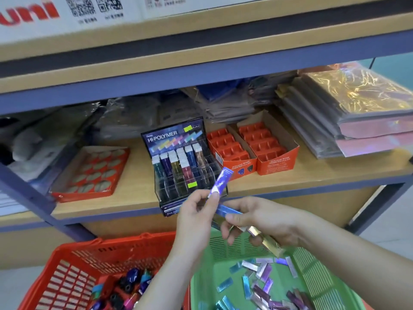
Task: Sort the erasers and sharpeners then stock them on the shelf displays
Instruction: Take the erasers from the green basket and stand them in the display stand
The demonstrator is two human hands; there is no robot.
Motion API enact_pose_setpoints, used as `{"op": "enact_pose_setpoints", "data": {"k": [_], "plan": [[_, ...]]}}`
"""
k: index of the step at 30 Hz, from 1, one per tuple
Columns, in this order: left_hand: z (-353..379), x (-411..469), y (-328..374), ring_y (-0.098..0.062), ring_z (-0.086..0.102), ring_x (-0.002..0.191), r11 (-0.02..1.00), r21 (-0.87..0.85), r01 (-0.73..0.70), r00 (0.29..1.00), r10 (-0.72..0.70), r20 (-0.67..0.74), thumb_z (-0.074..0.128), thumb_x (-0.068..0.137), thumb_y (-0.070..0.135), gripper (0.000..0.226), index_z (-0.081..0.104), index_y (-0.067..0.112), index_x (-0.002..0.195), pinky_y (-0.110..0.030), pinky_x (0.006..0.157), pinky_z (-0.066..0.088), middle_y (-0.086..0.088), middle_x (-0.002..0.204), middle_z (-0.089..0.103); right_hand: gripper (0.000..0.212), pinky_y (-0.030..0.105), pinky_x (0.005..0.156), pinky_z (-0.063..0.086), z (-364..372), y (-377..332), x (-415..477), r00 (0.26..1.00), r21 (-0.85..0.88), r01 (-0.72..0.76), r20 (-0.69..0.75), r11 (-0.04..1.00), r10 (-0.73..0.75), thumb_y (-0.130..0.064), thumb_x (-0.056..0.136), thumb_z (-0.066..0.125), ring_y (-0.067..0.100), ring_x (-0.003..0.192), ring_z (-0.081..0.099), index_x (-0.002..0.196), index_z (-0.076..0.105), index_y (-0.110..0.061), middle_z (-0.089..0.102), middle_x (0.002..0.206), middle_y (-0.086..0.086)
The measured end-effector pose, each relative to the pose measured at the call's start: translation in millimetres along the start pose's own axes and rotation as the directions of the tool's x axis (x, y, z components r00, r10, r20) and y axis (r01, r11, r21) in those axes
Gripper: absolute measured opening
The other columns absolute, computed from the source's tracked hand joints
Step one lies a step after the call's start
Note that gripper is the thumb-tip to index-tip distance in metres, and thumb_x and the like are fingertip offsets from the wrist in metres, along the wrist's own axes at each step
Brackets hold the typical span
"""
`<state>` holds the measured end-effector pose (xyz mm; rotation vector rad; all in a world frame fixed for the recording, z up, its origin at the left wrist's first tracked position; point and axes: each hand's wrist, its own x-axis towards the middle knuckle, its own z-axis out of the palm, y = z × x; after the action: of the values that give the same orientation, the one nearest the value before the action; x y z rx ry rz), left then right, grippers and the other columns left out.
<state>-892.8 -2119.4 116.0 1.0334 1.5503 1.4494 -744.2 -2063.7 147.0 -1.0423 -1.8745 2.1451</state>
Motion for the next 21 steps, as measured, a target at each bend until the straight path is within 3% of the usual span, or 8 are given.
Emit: {"op": "enact_pose_setpoints", "data": {"k": [2, 6, 10, 12, 14, 17, 19, 21], "plan": [[-3, 6, 3, -0.021, 0.048, 0.065, 0.998, -0.058, 0.018, 0.999, -0.020, -0.038, 0.059, 0.094, 0.026, 0.020, 0.067, 0.025, 0.076, -0.042, 0.068, 0.039, 0.001, 0.064, 0.055, 0.026, 0.019, 0.043, 0.028, -4, 2, 3, 0.995, 0.053, -0.015, -0.095, 0.999, 0.020, -0.006, 0.091, 0.055, 0.014, 0.073, 0.062, 0.114, 0.062, -0.017, 0.064, 0.081, 0.001], [4, 11, 15, -0.015, 0.043, 0.061, 0.997, -0.081, 0.011, 1.000, -0.011, -0.005, 0.057, 0.094, 0.025, 0.021, 0.065, 0.021, 0.075, -0.033, 0.063, 0.036, 0.004, 0.059, 0.047, 0.036, 0.023, 0.045, 0.025, -2, 2, 10, 0.980, 0.111, -0.011, -0.194, 0.994, 0.033, -0.009, 0.069, 0.055, 0.023, 0.071, 0.053, 0.101, 0.060, -0.025, 0.061, 0.080, 0.012], [13, 10, 28, -0.018, 0.053, 0.050, 0.996, -0.078, 0.039, 0.999, -0.036, 0.039, 0.060, 0.093, 0.021, 0.016, 0.067, 0.008, 0.088, -0.028, 0.045, 0.044, 0.003, 0.066, 0.063, 0.031, 0.019, 0.041, 0.027, 2, -3, 14, 0.987, 0.097, 0.097, -0.136, 0.991, -0.083, -0.010, 0.090, 0.062, 0.013, 0.055, 0.057, 0.118, 0.048, -0.014, 0.063, 0.075, 0.004], [10, 14, 33, -0.018, 0.058, 0.052, 0.998, -0.064, 0.003, 1.000, -0.002, 0.009, 0.064, 0.089, 0.016, 0.011, 0.070, 0.007, 0.085, -0.027, 0.045, 0.048, -0.002, 0.070, 0.067, 0.023, 0.018, 0.042, 0.028, 0, -2, 14, 0.982, 0.041, 0.119, -0.154, 0.992, -0.111, -0.012, 0.095, 0.059, 0.012, 0.056, 0.058, 0.116, 0.051, -0.017, 0.063, 0.073, -0.002], [-1, 23, 42, -0.013, 0.066, 0.064, 0.999, 0.014, -0.052, 0.997, 0.053, -0.051, 0.070, 0.084, 0.014, 0.004, 0.072, 0.012, 0.082, -0.022, 0.058, 0.051, -0.002, 0.073, 0.073, 0.018, 0.017, 0.042, 0.030, -5, -1, 15, 0.977, 0.032, 0.101, -0.191, 0.994, -0.093, -0.012, 0.096, 0.058, 0.012, 0.058, 0.061, 0.113, 0.054, -0.018, 0.064, 0.073, -0.003], [-36, 50, 61, -0.016, 0.070, 0.065, 0.989, 0.121, -0.090, 0.974, 0.112, -0.195, 0.076, 0.077, 0.009, 0.007, 0.071, 0.013, 0.079, -0.023, 0.058, 0.054, -0.006, 0.069, 0.073, 0.009, 0.018, 0.042, 0.032, -12, -1, 19, 0.962, 0.080, 0.086, -0.264, 0.993, -0.062, -0.013, 0.095, 0.059, 0.012, 0.059, 0.060, 0.103, 0.056, -0.016, 0.065, 0.072, -0.001], [-66, 69, 74, -0.017, 0.071, 0.067, 0.939, 0.321, -0.122, 0.942, 0.211, -0.260, 0.079, 0.077, 0.013, 0.007, 0.073, 0.016, 0.079, -0.028, 0.065, 0.057, -0.002, 0.068, 0.073, 0.006, 0.019, 0.041, 0.031, -15, -1, 24, 0.950, 0.135, 0.099, -0.308, 0.986, -0.053, -0.013, 0.095, 0.060, 0.011, 0.054, 0.055, 0.098, 0.055, -0.015, 0.066, 0.071, 0.000], [-91, 84, 83, -0.014, 0.068, 0.069, 0.823, 0.554, -0.124, 0.921, 0.304, -0.246, 0.077, 0.079, 0.021, 0.004, 0.076, 0.021, 0.084, -0.028, 0.071, 0.054, 0.004, 0.073, 0.073, 0.005, 0.019, 0.040, 0.028, -16, -3, 27, 0.940, 0.178, 0.118, -0.336, 0.977, -0.052, -0.012, 0.095, 0.059, 0.010, 0.048, 0.048, 0.096, 0.054, -0.013, 0.066, 0.074, 0.003]]}}
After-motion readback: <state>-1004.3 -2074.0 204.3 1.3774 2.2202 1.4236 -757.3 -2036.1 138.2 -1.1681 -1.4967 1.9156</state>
